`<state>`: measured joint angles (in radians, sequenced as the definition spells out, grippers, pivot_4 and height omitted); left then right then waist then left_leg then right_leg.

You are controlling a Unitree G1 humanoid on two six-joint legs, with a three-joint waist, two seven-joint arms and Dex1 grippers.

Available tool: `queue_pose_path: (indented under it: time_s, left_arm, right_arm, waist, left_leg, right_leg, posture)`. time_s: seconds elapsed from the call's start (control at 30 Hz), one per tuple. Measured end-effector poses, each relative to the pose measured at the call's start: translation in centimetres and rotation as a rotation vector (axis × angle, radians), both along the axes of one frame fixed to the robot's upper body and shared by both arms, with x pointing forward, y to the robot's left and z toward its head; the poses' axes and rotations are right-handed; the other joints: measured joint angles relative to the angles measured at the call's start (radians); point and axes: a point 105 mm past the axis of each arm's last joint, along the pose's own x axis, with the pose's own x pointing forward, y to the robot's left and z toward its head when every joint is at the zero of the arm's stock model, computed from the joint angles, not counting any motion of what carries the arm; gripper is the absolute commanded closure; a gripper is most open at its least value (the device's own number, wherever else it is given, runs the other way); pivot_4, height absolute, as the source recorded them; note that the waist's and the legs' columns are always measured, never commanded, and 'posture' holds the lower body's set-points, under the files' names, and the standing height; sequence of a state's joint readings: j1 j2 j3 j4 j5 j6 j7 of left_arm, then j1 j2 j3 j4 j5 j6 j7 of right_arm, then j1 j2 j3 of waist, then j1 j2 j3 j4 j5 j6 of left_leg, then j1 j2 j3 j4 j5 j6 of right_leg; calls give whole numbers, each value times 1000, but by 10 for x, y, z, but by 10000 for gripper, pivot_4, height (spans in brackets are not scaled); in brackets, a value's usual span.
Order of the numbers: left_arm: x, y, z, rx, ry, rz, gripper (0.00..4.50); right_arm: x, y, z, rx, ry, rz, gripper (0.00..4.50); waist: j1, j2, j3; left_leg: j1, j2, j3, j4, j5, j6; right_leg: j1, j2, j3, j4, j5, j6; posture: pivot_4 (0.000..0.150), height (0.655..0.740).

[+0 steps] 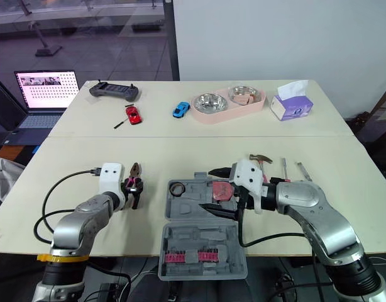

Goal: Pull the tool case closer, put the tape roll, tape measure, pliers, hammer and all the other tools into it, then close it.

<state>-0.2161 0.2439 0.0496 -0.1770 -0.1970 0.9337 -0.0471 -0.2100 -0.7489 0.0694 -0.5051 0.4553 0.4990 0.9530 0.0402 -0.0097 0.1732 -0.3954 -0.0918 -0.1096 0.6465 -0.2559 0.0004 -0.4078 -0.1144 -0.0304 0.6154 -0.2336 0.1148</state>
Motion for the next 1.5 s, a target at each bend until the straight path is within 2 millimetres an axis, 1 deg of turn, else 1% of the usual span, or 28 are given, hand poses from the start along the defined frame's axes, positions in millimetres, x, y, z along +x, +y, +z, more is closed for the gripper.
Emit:
queue_pose_path:
  time_s: [0.17, 0.43, 0.47, 0.5, 0.57, 0.6, 0.83, 1.0, 1.1, 1.2, 1.23, 1.3, 1.37, 1.43, 1.5]
  left_arm:
    - [8, -5, 4, 42, 52, -43, 0]
    - [8, -6, 1, 39, 74, -49, 0]
    - [8, -6, 0, 32, 75, -48, 5662]
    - [8, -7, 0, 27, 75, -47, 8957]
    - [8, -9, 0, 18, 74, -47, 18197]
    - [8, -10, 0, 14, 73, -46, 20918]
    - [8, -9, 0, 8, 72, -45, 20910]
    - [5, -2, 3, 52, 66, -119, 20910]
    - [0, 6, 14, 109, 62, -219, 20910]
    - [-9, 15, 41, 196, 42, -374, 20910]
    - [-13, 16, 49, 231, 43, -444, 20910]
    - [-22, 9, 62, 270, 53, -589, 20910]
    - [-28, 0, 72, 281, 72, -718, 20910]
    - [-32, -7, 81, 286, 95, -818, 20910]
    - [-37, -13, 87, 274, 143, -917, 20910]
  right_arm:
    - [1, 1, 6, -18, 2, 40, 640]
    - [1, 0, -2, -32, 30, 71, 640]
    - [2, 0, -1, -32, 30, 69, 0]
    - [3, 0, -1, -33, 27, 68, 0]
    - [5, 1, 2, -38, 12, 71, 0]
    - [5, 1, 2, -40, 7, 71, 0]
    - [9, 3, 3, -28, 4, 56, 0]
    - [8, 3, 1, -30, 7, 59, 0]
    - [10, 2, -2, -62, -5, 52, 0]
    - [15, 0, -11, -122, -5, 35, 0]
    - [17, 1, -12, -135, -8, 37, 0]
    - [19, 4, -12, -173, -23, 52, 0]
    - [21, 7, -14, -262, -44, 81, 0]
    - [25, 7, -14, -343, -54, 98, 0]
    - [32, 12, -15, -399, -46, 115, 0]
  waist:
    - [0, 0, 0]
    - [0, 1, 0]
    - [0, 1, 0]
    - [0, 1, 0]
    - [0, 1, -1]
    - [0, 1, -1]
    - [0, 1, -1]
    - [-3, 0, 0]
    - [-3, -1, 1]
    - [-4, 0, 2]
    - [-4, 1, 2]
    - [-2, 2, 2]
    - [-1, 2, 3]
    - [-2, 1, 3]
    - [-7, 1, 3]
  left_leg:
    - [0, 0, -1, 0, 0, 0]
    - [1, 0, 0, 0, 0, 0]
    - [1, 0, 0, 0, 0, 0]
    - [2, 0, 0, 0, 0, 0]
    - [2, 0, 0, 0, 0, 0]
    - [2, 0, 0, 0, 0, 0]
    - [2, 0, 0, 0, 0, 0]
    - [2, 0, 0, -1, 0, 0]
    - [0, 0, 0, -1, 0, -1]
    - [-2, 0, 0, -1, 0, -1]
    - [-2, 0, 0, -1, 1, -1]
    - [-3, 0, 0, -1, 1, -1]
    - [-4, 0, 0, 0, 1, -1]
    - [-5, 0, 0, 0, 1, -1]
    - [-6, 0, 0, 0, 1, -1]
  right_leg:
    - [0, 0, 0, 0, 0, 0]
    - [1, 0, 0, 1, 0, 0]
    - [1, 0, 0, 0, 0, 0]
    - [1, 0, 0, 1, 0, 0]
    - [2, -1, 0, 1, 0, 0]
    - [2, -1, 0, 1, 0, 0]
    - [2, -1, 0, 1, 0, 0]
    - [0, 0, 0, 1, 0, 0]
    - [-2, 0, 0, 2, 0, 0]
    - [-4, 0, 0, 2, 0, -1]
    - [-4, 0, 0, 2, 0, -1]
    - [-4, -1, 0, 1, 0, -2]
    - [-5, -1, 0, 0, -1, -4]
    - [-6, 0, 0, 0, -1, -4]
    - [-7, 0, 0, 0, 1, -3]
  posture:
    - [1500, 7370]
    - [1500, 7370]
    - [1500, 7370]
    - [1500, 7370]
    - [1500, 7370]
    - [1500, 7370]
    - [1500, 7370]
    - [1500, 7370]
    - [1500, 7370]
    - [1500, 7370]
    - [1500, 7370]
    - [1500, 7370]
    - [1500, 7370]
    - [1500, 7370]
    - [1500, 7370]
